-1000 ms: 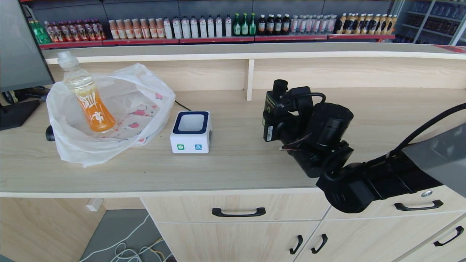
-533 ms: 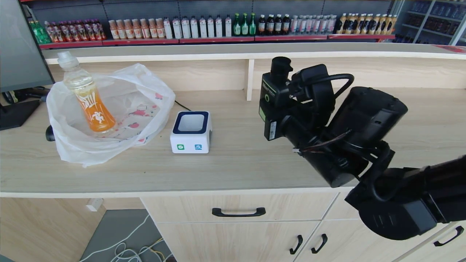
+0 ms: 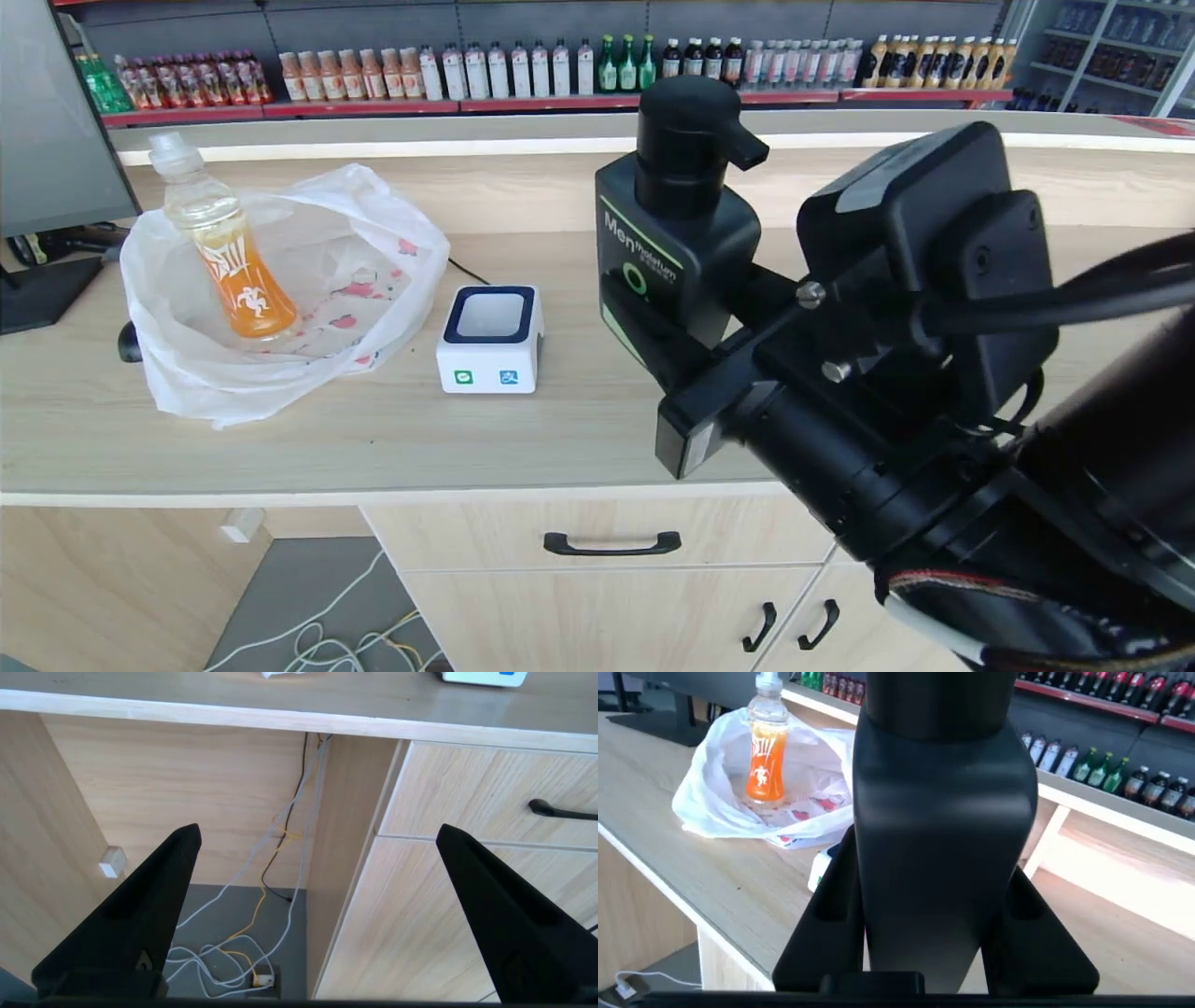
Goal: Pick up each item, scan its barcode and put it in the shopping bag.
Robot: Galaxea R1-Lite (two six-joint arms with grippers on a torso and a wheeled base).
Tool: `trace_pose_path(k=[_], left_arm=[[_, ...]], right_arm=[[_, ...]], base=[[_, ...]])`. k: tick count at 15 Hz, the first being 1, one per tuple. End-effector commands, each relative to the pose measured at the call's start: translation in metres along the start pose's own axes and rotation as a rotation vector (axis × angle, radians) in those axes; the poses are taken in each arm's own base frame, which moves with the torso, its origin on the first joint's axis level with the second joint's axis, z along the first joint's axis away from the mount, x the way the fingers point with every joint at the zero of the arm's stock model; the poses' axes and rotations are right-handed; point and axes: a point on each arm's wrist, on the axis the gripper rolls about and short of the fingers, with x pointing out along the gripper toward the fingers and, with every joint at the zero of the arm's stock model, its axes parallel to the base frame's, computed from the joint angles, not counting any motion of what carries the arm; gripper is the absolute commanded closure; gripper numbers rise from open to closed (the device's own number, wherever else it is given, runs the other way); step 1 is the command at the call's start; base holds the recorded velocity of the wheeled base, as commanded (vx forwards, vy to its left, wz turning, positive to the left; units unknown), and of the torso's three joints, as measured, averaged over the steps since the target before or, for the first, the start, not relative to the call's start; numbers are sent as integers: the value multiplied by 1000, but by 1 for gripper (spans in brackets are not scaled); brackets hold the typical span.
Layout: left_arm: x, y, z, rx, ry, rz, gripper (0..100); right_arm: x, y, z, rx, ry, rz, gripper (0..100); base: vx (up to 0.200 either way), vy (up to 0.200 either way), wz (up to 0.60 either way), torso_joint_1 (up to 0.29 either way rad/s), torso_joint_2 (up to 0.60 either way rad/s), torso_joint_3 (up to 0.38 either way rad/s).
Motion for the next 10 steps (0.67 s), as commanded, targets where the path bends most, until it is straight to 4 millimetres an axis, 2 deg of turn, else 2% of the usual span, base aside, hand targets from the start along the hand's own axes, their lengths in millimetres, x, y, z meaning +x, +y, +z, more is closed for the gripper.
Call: trace_pose_path(k=[1,5,10], left_arm=[[0,0,0,0,0,1,0],[0,0,0,0,0,1,0],[0,0,0,0,0,-1,0]], right_arm=[[-19,8,-1,-12,-16,43,100],[-35,14,-12,-58,-19,72,100],[-42,6,-4,-198,-68,85,100]], base=[[0,0,0,0,0,0],[0,0,0,0,0,0],[0,0,0,0,0,0]])
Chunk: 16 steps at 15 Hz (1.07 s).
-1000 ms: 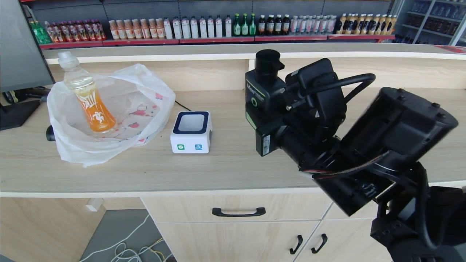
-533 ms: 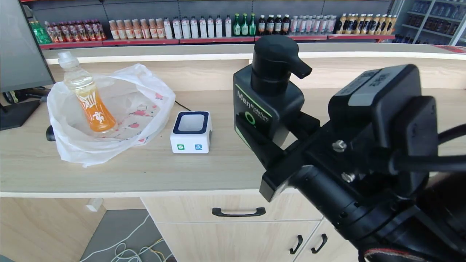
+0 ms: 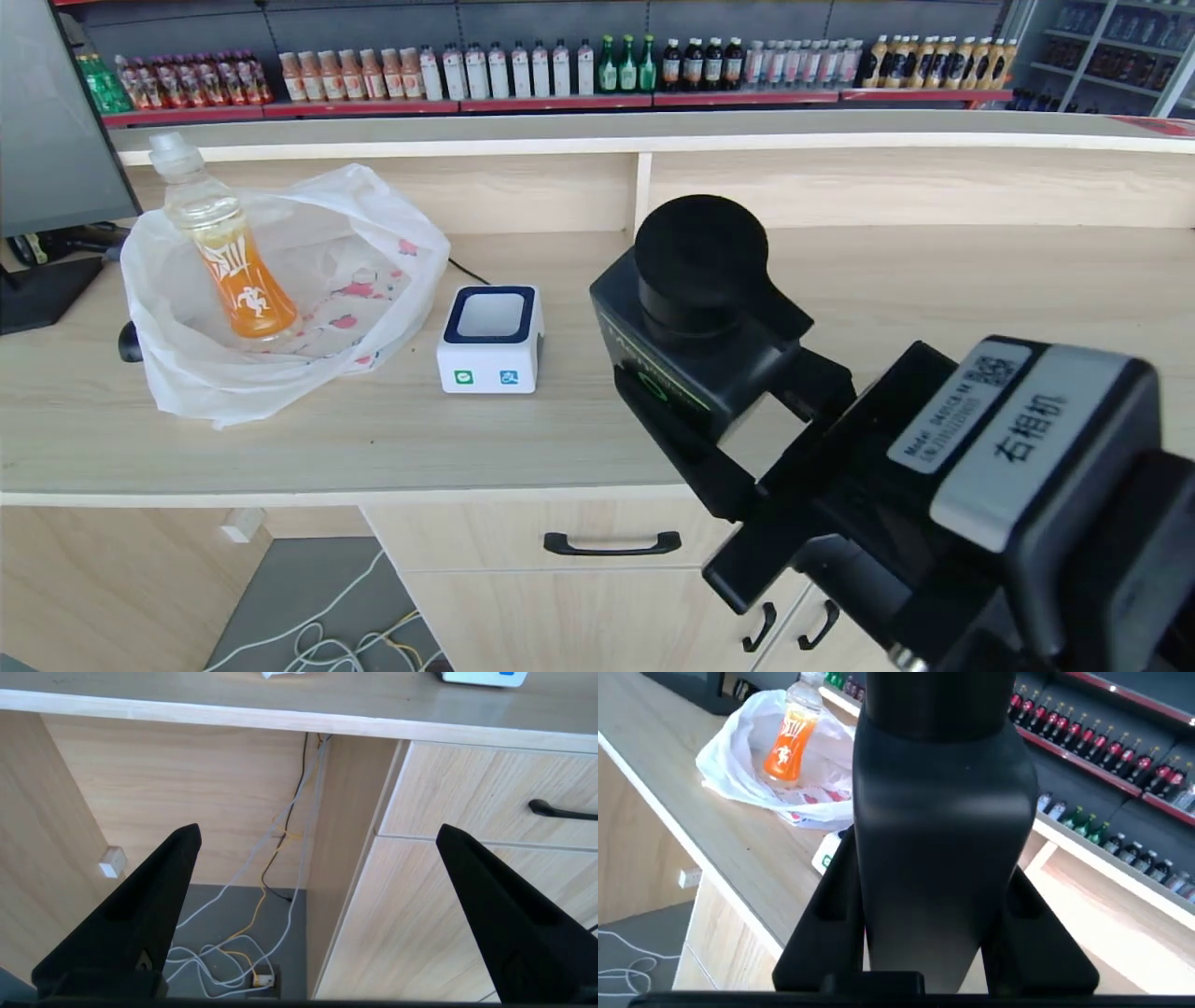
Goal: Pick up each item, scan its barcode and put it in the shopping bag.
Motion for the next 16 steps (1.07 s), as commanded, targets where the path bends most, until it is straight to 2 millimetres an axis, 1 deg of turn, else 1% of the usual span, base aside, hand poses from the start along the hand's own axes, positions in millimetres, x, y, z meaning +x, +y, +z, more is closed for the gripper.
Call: trace_pose_path(k=[1,2,4,5,6,7,8,10,11,16], left_arm=[[0,0,0,-1,0,1,0],[0,0,0,-1,0,1,0],[0,0,0,-1,0,-1,0],[0,0,0,-1,0,1,0],[0,0,0,-1,0,1,0],[0,0,0,-1,0,1,0],[0,0,0,-1,0,1,0],[0,0,0,-1,0,1,0],[0,0,0,-1,0,1,0],[0,0,0,-1,0,1,0]], right_arm=[[-9,2,0,-80,-64,94,100],[-11,5,1,-139,-123,153,100],[-15,7,0,-217,-205,200,100],[-14,7,-3,-327,-221,172,100],[-8,5,-10,-456,-231,109,100],[-3,6,-17,-507,-221,98,100],[2,11,-23,-538,-217,115,100],[0,15,-26,-599,-279,174,100],[-1,17,-27,-674,-330,198,100],[0,15,-20,-830,-464,193,100]], base=[[0,0,0,0,0,0],[0,0,0,0,0,0],[0,0,0,0,0,0],[0,0,0,0,0,0],[0,0,0,0,0,0],[0,0,0,0,0,0],[0,0,0,0,0,0],[0,0,0,0,0,0],[0,0,0,0,0,0],[0,0,0,0,0,0]])
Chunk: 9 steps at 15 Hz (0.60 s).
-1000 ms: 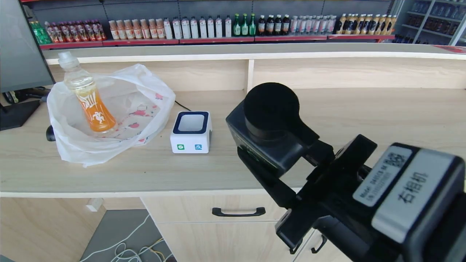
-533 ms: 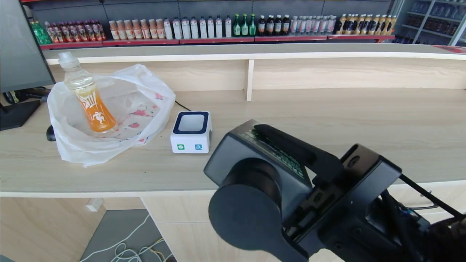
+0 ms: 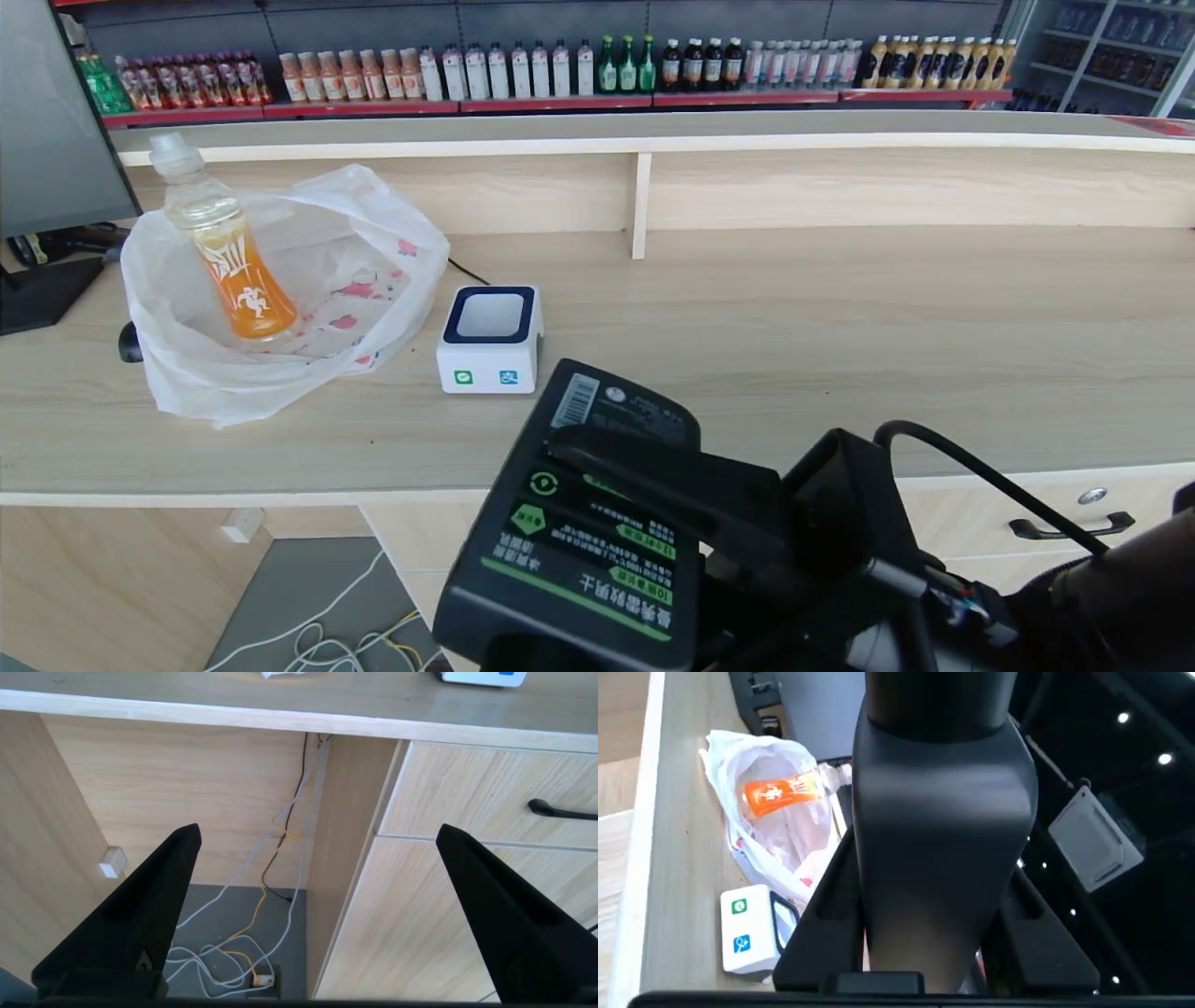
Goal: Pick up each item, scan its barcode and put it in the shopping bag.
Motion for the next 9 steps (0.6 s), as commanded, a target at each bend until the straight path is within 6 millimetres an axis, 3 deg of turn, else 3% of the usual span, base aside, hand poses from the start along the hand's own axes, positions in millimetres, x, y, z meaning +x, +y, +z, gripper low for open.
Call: trace_pose_path(k=[1,4,9], left_arm=[[0,0,0,0,0,0,0],[0,0,0,0,0,0,0],[0,0,0,0,0,0,0]], right_arm=[[1,-2,1,-68,-28,-11,100],[-4,-10,7,-219,-18,-31,100],[-5,-11,14,-298,-37,-36,100]], base=[[0,0,0,0,0,0],[0,0,0,0,0,0],[0,0,0,0,0,0]])
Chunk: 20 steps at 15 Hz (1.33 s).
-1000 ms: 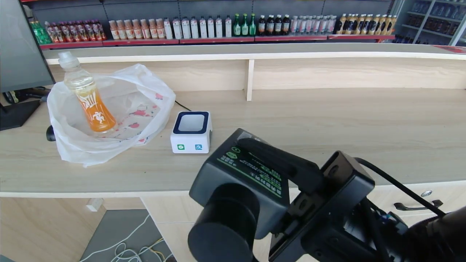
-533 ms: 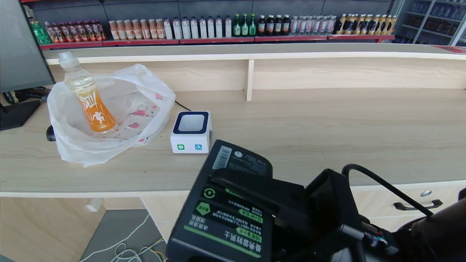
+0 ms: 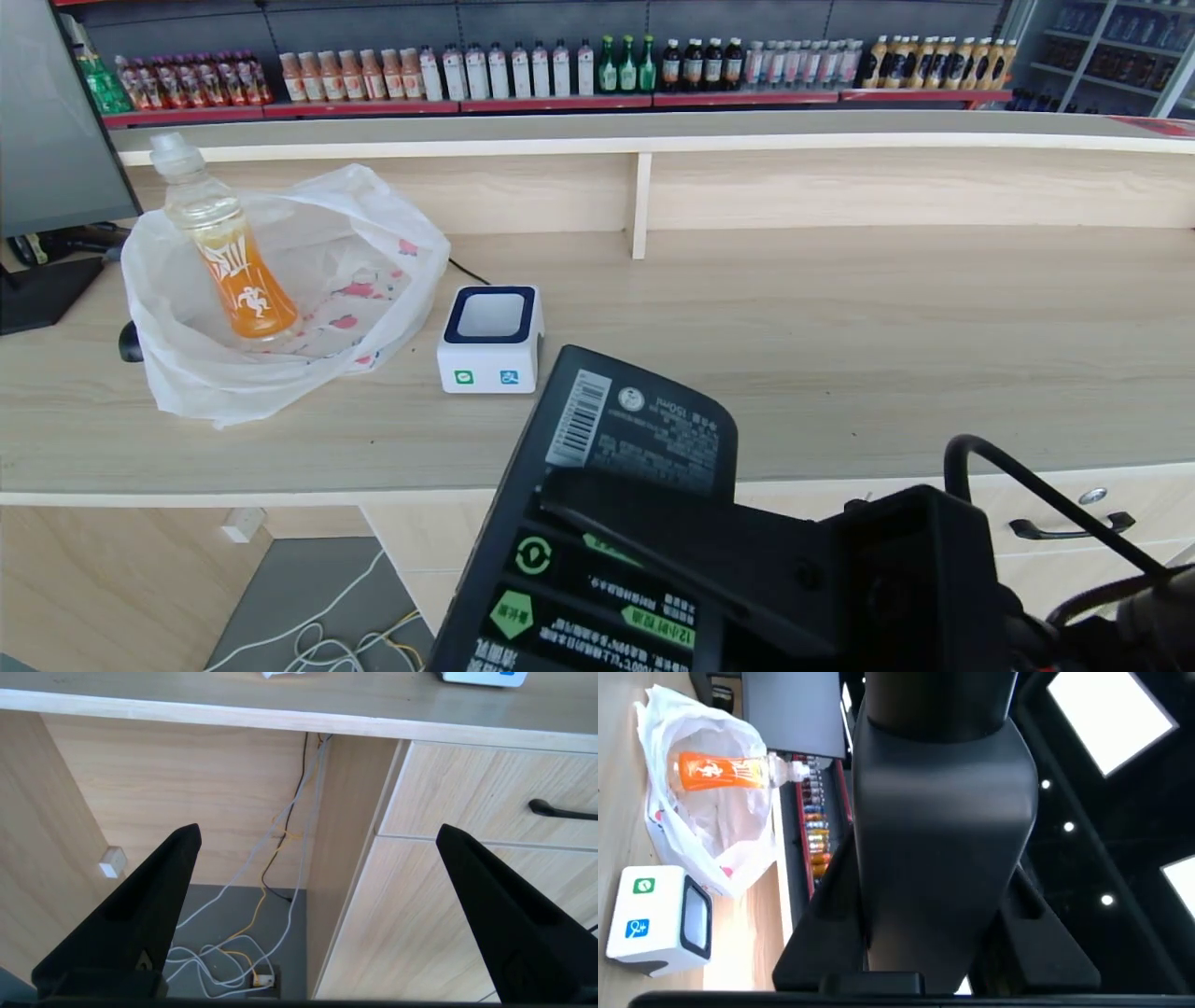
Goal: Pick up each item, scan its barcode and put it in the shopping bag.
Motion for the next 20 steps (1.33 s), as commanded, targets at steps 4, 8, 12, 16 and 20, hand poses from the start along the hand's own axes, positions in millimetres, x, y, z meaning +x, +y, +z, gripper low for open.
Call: trace_pose_path(k=[4,8,12,16,20], left_arm=[[0,0,0,0,0,0,0],[0,0,0,0,0,-2,0],[0,0,0,0,0,0,0],[0,0,0,0,0,-2,0],[0,0,0,0,0,0,0]], right_arm=[[1,-4,6,-80,-25,-19,100],[2,-5,7,-78,-36,-25,100],[1,-4,8,-75,-36,-22,100],[1,-3,8,-15,-36,-18,100],[-2,1,-6,210,14,4,100]], base=[[0,0,0,0,0,0],[0,0,0,0,0,0],[0,0,0,0,0,0],[0,0,0,0,0,0],[0,0,0,0,0,0]])
